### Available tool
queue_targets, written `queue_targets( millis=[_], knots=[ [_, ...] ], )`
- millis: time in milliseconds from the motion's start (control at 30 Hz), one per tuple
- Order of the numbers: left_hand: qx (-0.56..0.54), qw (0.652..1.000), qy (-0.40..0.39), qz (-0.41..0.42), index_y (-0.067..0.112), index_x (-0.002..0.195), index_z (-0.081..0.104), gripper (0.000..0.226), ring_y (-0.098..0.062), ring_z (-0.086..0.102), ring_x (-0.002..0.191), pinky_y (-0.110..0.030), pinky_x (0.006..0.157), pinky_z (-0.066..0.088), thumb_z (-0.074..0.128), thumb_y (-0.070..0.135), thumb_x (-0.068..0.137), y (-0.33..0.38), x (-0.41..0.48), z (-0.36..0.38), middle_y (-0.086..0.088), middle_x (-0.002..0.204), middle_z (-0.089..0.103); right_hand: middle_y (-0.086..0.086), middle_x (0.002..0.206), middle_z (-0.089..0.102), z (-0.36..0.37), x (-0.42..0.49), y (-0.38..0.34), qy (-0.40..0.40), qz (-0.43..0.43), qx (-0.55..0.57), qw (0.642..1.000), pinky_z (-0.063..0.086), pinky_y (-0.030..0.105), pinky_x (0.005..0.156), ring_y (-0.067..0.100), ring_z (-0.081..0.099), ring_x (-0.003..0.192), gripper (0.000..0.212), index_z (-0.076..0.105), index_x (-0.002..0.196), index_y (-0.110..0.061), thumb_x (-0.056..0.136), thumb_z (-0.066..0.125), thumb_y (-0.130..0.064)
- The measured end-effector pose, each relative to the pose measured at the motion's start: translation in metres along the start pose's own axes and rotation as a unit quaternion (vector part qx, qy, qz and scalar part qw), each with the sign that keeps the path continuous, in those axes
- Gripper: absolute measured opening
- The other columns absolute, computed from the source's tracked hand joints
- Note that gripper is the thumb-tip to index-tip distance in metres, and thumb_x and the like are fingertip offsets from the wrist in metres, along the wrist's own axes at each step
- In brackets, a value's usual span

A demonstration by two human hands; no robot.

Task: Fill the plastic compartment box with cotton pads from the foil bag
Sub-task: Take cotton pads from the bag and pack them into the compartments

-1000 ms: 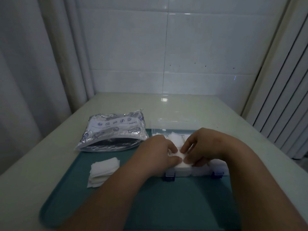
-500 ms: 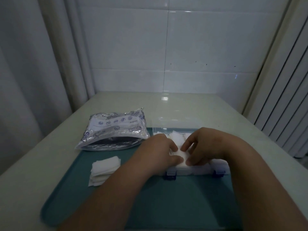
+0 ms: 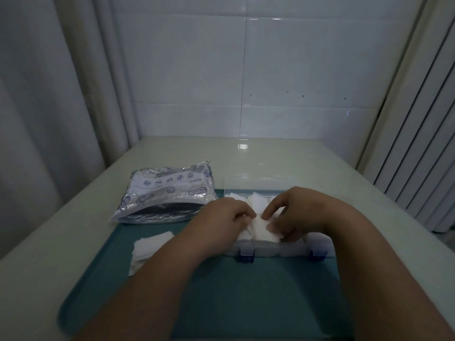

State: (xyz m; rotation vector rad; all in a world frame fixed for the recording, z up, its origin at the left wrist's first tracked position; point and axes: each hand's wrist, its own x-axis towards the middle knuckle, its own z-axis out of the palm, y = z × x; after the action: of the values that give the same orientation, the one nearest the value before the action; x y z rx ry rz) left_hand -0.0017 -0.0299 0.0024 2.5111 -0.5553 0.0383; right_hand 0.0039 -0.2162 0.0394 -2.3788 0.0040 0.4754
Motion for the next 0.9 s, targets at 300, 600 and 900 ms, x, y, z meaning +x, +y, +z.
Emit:
queue_targets(
  millis=[300, 600, 900],
  knots=[
    [0.012, 1.0, 0.017, -0.012, 0.033, 0.107, 0.07, 0.027, -0.008, 0.055, 0.091, -0.026, 0.083, 0.046, 0.071, 0.043, 0.082, 0.004, -0.001, 0.008, 0.01, 0.097, 0.056, 0.001, 0.075, 0.068, 0.007, 0.006, -0.002, 0.034, -0.013, -0.08, 0.996, 0.048, 0.022, 0.056, 0.013, 0.061, 0.061, 0.021, 0.074, 0.093, -0.029, 0.074, 0.083, -0.024],
    [-0.006, 1.0, 0.026, -0.008, 0.033, 0.111, 0.07, 0.029, -0.008, 0.053, 0.092, -0.024, 0.079, 0.042, 0.067, 0.044, 0.084, 0.002, -0.001, 0.009, 0.009, 0.098, 0.054, 0.003, 0.096, 0.07, 0.0, -0.006, -0.003, -0.002, -0.03, -0.087, 0.996, 0.057, 0.025, 0.065, 0.018, 0.067, 0.077, 0.031, 0.068, 0.098, -0.031, 0.073, 0.083, -0.02],
    [-0.097, 0.991, 0.09, -0.01, 0.031, 0.096, 0.073, 0.016, 0.002, 0.053, 0.072, -0.006, 0.061, 0.037, 0.064, 0.02, 0.087, 0.0, -0.003, -0.003, 0.015, 0.084, 0.06, -0.009, 0.082, 0.063, -0.002, -0.006, -0.006, 0.109, -0.098, -0.018, 0.989, 0.041, 0.021, 0.063, 0.008, 0.057, 0.078, 0.016, 0.07, 0.08, -0.028, 0.085, 0.068, -0.013]
  ],
)
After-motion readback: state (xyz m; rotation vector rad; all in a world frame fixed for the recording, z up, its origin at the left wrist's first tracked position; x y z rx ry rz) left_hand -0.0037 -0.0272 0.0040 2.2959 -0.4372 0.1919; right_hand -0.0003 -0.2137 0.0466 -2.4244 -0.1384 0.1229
